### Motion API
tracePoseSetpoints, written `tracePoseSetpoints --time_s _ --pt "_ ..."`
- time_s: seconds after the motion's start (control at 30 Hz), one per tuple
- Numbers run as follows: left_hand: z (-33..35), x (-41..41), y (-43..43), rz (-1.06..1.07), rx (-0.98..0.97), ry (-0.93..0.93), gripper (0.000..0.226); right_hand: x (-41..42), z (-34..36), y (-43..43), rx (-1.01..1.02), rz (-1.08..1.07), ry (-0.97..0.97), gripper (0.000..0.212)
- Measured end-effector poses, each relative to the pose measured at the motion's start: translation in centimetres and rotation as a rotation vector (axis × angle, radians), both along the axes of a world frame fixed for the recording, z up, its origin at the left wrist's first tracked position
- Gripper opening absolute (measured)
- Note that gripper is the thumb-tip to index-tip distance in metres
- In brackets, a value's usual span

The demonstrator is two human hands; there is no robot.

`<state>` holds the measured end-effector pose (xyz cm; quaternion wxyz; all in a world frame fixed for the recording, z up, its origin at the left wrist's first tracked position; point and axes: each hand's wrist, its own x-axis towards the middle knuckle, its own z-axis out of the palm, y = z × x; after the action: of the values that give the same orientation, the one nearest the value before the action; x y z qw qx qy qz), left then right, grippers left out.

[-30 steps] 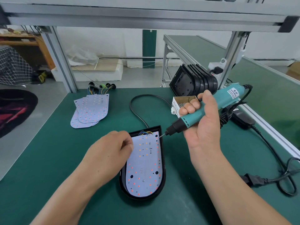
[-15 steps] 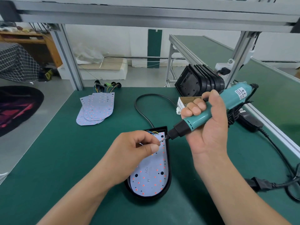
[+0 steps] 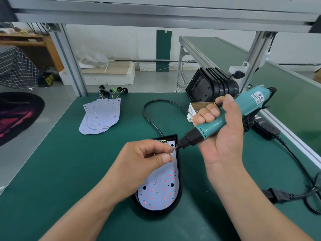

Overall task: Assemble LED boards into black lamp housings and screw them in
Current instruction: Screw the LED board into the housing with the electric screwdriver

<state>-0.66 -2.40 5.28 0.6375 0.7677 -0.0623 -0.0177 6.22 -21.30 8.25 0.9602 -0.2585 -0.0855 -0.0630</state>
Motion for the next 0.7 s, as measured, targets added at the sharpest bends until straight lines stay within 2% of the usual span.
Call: tracePoseSetpoints --time_s 0.7 --pt "-0.44 0.16 0.16 -0.025 -0.046 -0.013 0.021 0.1 -0.13 0.0 -0.038 0.014 -0.002 0.019"
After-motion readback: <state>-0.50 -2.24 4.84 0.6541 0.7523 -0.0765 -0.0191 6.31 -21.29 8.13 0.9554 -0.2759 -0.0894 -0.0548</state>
